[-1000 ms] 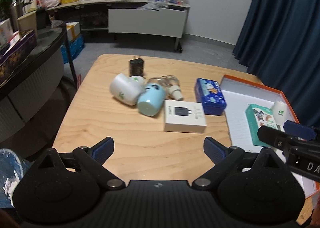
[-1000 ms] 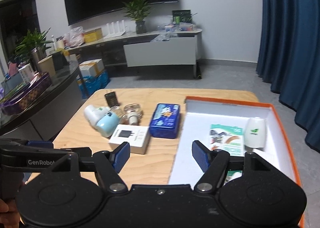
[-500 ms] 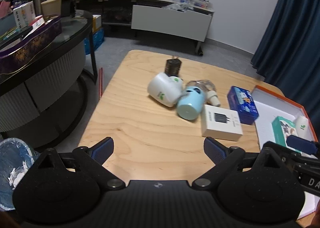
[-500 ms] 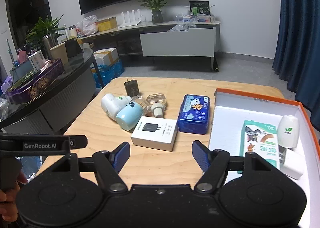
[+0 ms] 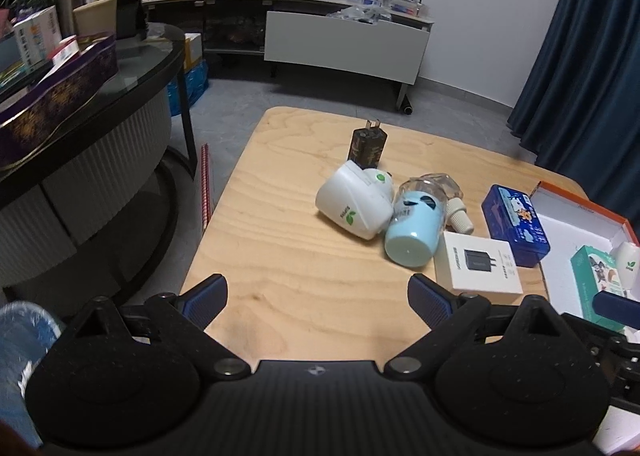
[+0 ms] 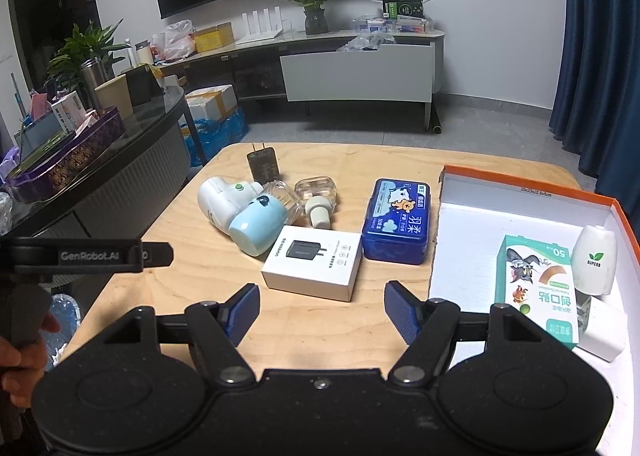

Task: Organize rigid objects
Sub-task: 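Withdraw both tools from the box toward the remaining items on the table, then close the left tool on the white SUPERB device while the right tool approaches the UGREEN charger box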

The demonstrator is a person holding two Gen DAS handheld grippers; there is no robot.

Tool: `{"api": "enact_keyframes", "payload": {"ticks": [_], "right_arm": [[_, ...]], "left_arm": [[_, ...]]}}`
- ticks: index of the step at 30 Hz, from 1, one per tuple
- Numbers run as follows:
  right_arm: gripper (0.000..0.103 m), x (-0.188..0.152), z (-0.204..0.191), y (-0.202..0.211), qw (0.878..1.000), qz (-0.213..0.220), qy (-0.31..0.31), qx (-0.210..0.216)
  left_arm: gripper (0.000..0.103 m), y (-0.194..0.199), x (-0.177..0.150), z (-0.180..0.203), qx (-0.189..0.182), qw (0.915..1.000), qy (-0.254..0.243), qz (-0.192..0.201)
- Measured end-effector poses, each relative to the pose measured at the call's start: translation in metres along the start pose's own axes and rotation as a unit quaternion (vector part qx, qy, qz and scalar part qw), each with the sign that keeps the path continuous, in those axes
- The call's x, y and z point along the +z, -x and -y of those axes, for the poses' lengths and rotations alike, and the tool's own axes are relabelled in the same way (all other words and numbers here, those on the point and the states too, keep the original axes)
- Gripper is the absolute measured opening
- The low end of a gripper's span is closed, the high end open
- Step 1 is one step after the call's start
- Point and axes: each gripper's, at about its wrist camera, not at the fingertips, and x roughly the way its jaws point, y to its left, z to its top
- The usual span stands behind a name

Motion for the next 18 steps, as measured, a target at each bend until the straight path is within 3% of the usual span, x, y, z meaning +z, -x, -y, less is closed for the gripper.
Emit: {"api": "enact_keyframes", "payload": {"ticks": [7, 14, 18], "right_arm": [[0.082, 0.002, 0.001, -0.003, 1.0, -0.005, 0.0, -0.003], [0.082, 0.004, 0.007, -0.006, 1.0, -0.005, -0.004, -0.008], [0.082, 0.005, 0.012, -0.01, 1.0, -0.009, -0.009, -0.013]], "left_arm": [[0.103, -0.029, 0.017, -0.003, -0.014, 0.9987, -0.048, 0.012], [0.103, -0.067, 0.032, 0.007, -0.018, 0.9919, -0.124, 0.018], [0.103, -0.078, 0.034, 0.009, -0.035, 0.9888, -0.143, 0.024]]}}
